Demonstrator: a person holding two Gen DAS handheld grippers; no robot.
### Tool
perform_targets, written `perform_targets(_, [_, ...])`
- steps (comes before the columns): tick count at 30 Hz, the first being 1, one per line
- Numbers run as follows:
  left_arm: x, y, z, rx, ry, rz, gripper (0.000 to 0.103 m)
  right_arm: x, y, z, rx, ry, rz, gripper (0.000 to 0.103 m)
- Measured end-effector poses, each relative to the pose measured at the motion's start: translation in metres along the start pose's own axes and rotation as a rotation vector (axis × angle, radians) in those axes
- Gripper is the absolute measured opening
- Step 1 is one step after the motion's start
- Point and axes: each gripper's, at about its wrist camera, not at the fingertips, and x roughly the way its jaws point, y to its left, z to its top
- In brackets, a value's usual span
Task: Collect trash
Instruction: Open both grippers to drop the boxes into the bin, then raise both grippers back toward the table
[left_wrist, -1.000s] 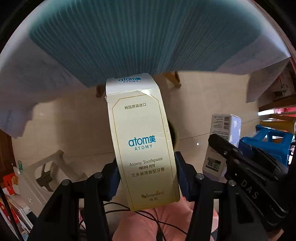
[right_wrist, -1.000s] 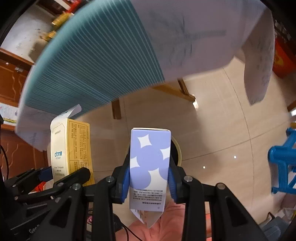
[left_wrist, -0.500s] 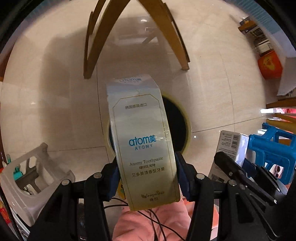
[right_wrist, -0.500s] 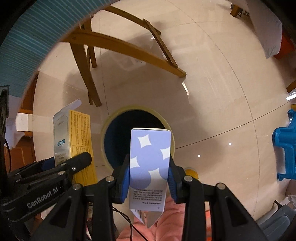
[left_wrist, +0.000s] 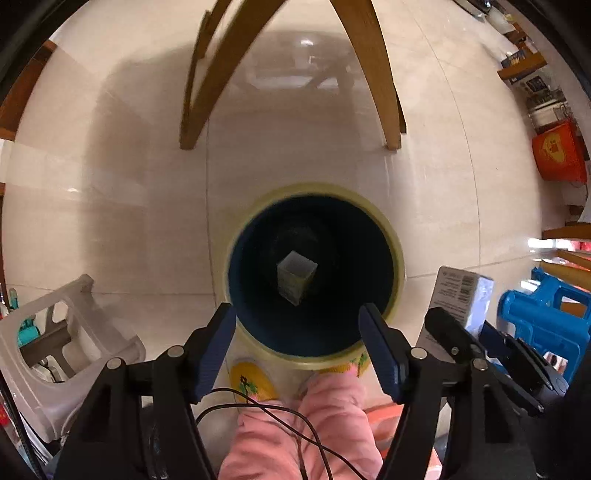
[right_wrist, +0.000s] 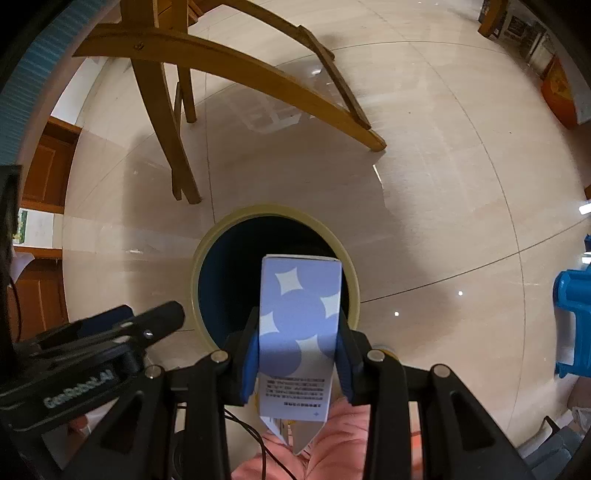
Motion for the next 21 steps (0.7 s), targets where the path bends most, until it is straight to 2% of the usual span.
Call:
perform_targets(9, [-0.034,0.024,-0.012,-0.068,-0.124,0.042,0.068,0.010,0.016,0.003,-0.026,0.044,0.056,0.038])
perform_targets(11, [-0.042,0.030,-0.016,-0.099,-0.133,0.040,0.068,0.010,0.019,0.004,-0.023,0.057,0.072,0.041])
perform_targets(13, [-0.048,0.038,-0.020,-0.127,-0.132,0.030,0.068,0.006,0.023,0.005,-0.026,0.048,0.079,0.050])
perform_targets(16, [-0.059,0.048,-0.026,-0.167,-0.115,0.010,0.068,-0.004,0.029,0.007,-0.030,0.041,0.094,0.060])
perform_targets(21, [-0.096,0.058,-0.035,-0.201,-0.120,-0.002,0.068,-0.035,0.041,0.009,-0.032,0.036,0.105,0.060])
